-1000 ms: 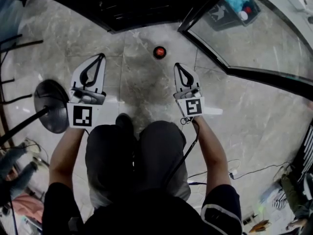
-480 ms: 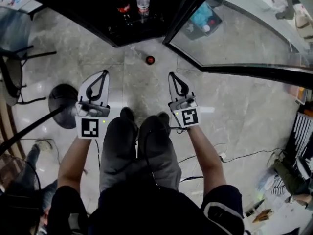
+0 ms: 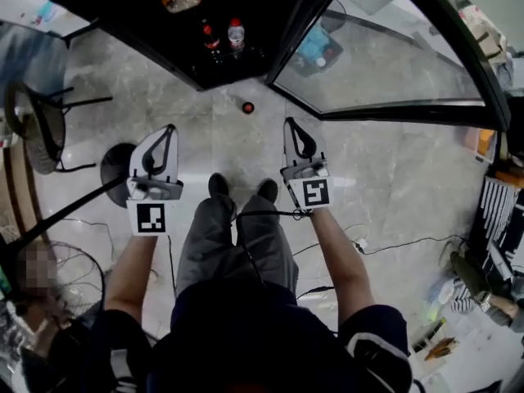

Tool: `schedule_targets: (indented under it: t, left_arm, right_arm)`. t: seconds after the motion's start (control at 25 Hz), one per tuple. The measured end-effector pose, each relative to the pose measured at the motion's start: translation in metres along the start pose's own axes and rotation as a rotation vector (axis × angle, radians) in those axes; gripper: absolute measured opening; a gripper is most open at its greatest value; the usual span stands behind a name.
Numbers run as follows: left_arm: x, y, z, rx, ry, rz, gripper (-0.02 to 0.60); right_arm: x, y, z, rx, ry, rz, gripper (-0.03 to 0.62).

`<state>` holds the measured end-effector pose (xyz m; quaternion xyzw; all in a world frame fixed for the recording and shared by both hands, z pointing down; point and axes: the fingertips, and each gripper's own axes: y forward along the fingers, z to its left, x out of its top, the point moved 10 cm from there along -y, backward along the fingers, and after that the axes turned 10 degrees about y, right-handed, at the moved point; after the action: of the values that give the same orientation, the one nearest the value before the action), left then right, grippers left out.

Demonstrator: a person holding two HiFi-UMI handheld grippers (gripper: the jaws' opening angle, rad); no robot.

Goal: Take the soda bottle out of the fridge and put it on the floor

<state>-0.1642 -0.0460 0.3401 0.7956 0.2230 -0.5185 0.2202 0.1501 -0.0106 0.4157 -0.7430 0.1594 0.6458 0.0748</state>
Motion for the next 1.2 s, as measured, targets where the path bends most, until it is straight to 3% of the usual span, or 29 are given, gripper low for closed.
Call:
schedule_targets:
  t: [0.32, 0.76, 0.96, 1.2]
  left_arm:
    - [0.089, -0.029, 0.021, 0.06, -0.029, -0.015, 0.023]
    - [0.194, -0.055, 0.036, 0.13, -0.062, -0.032, 0.023]
    - [0.219, -0.059, 0.039, 0.173, -0.068, -0.056, 0.023]
    - [0.237, -0.062, 0.036, 0.159, -0.064, -0.062, 0.023]
  right_arm:
    - [0.109, -0.028, 0.011, -0.028, 0.041, -0.023, 0.02]
    - [0.247, -0.071, 0.05, 0.02, -0.004, -0.094, 0.02]
    - [0.274, -0.079, 0.059, 0.004, -0.006, -0.101, 0.018]
    - [0.284, -0.085, 0.061, -0.02, -0.029, -0.073, 0.018]
